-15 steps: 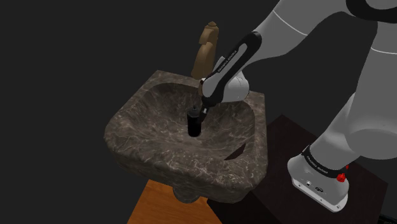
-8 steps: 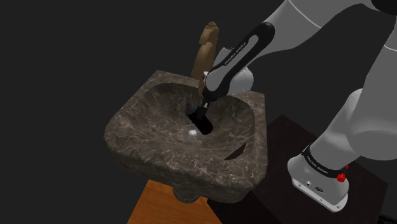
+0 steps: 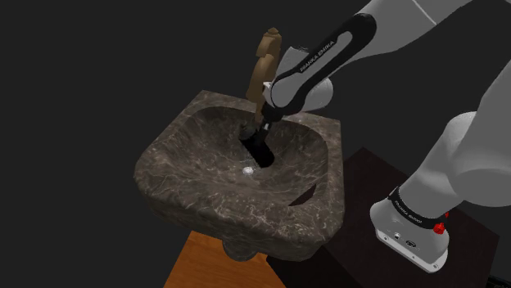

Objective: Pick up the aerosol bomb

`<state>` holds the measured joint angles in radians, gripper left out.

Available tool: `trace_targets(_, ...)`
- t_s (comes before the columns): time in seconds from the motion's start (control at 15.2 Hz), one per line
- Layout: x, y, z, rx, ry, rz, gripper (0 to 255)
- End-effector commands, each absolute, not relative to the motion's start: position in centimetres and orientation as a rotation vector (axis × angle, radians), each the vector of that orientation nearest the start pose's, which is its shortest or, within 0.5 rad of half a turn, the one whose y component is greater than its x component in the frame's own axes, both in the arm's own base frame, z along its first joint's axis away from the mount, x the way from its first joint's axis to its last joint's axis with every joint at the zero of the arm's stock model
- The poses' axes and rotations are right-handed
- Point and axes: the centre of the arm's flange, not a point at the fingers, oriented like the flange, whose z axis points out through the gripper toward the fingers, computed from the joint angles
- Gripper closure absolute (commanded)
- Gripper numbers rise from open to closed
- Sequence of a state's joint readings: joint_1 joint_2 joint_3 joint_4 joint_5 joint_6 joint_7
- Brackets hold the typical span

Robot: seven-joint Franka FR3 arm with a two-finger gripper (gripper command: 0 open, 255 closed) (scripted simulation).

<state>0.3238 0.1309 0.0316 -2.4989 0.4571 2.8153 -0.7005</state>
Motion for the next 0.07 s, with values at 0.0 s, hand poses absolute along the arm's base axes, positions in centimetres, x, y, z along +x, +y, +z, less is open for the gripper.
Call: trace_targets(0.0, 46.29, 14.77, 25.35, -2.822, -0.927, -0.314, 255)
